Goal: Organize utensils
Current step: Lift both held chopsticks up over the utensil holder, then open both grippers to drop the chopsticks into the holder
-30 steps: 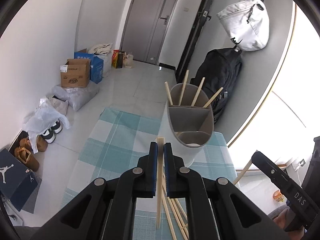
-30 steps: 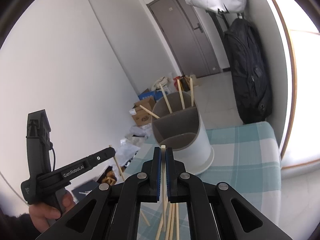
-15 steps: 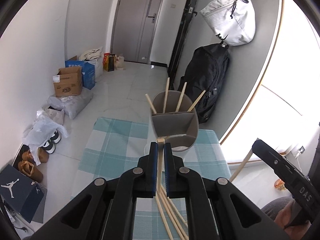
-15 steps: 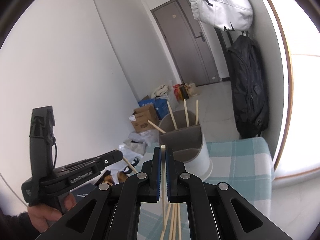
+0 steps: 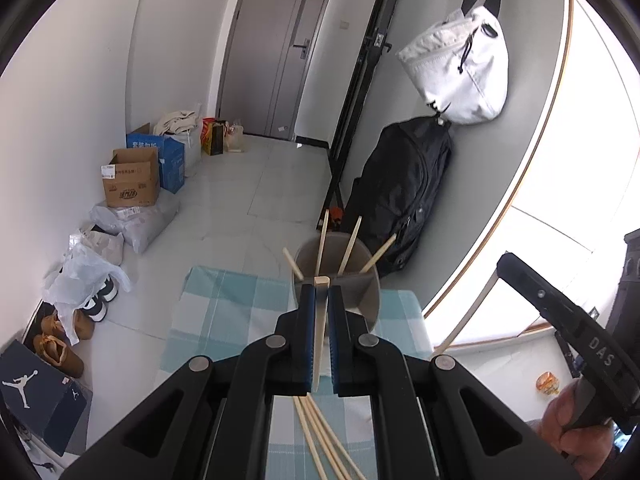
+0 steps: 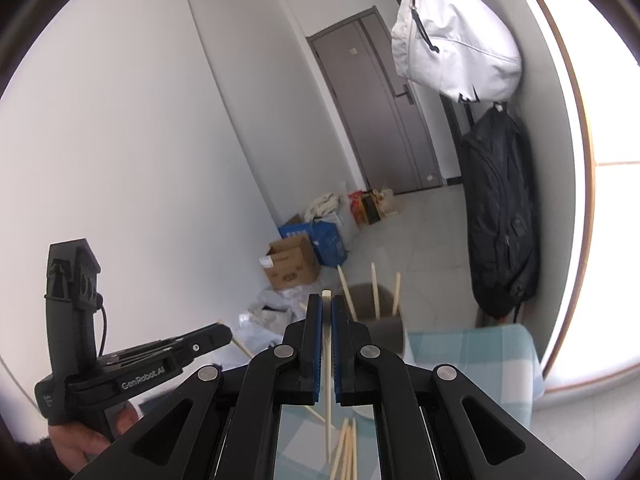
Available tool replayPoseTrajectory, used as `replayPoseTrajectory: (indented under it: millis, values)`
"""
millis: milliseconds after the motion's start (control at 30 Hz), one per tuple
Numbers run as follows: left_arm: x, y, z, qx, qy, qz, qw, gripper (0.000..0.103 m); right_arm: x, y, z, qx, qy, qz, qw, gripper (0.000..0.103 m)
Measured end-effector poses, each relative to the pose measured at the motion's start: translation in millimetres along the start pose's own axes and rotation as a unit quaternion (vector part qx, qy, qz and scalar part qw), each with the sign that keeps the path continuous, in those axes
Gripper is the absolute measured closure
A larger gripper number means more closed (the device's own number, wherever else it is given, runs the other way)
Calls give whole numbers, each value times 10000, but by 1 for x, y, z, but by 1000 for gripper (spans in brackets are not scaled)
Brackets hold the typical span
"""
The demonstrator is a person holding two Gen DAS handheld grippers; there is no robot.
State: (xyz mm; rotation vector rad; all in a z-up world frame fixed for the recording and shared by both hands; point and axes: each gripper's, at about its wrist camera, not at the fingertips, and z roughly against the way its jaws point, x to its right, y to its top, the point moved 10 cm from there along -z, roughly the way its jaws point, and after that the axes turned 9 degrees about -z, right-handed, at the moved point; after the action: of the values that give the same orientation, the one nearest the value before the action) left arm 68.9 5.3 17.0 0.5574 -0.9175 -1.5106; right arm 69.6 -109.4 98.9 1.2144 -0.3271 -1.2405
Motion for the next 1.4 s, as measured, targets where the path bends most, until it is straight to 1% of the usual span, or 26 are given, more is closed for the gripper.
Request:
replayPoseTrajectory:
  millis: [233,400,500,600,800,967,1100,1400]
  values:
    - [-2,30,2,56,7,95,9999,101,-3,32,-15,81,49,-34,9999,99]
    - [-7,60,6,234,-3,266,9994,101,-5,63,-24,211,78,-73,9997,99]
    - [-8,77,6,292,3,246,9993,101,-5,82,-31,304,83,-64,9995,99]
    - [-9,91,3,344,45,209,9992,101,-6,98,-40,356,67,-10,9993,99]
    - [-9,111,-14,348,25,159,9993,101,1,115,-64,402,-85,92,9991,99]
    - [-7,113,-34,240,10,84,9997,101,10,117,-85,374,-234,205,9988,99]
    - [-9,104,-55,51,-7,30,10000,101,20,112,-103,291,-349,273,9986,99]
    - [-13,87,-81,-291,-116,21,9995,101,38,97,-127,91,-387,274,9988,100]
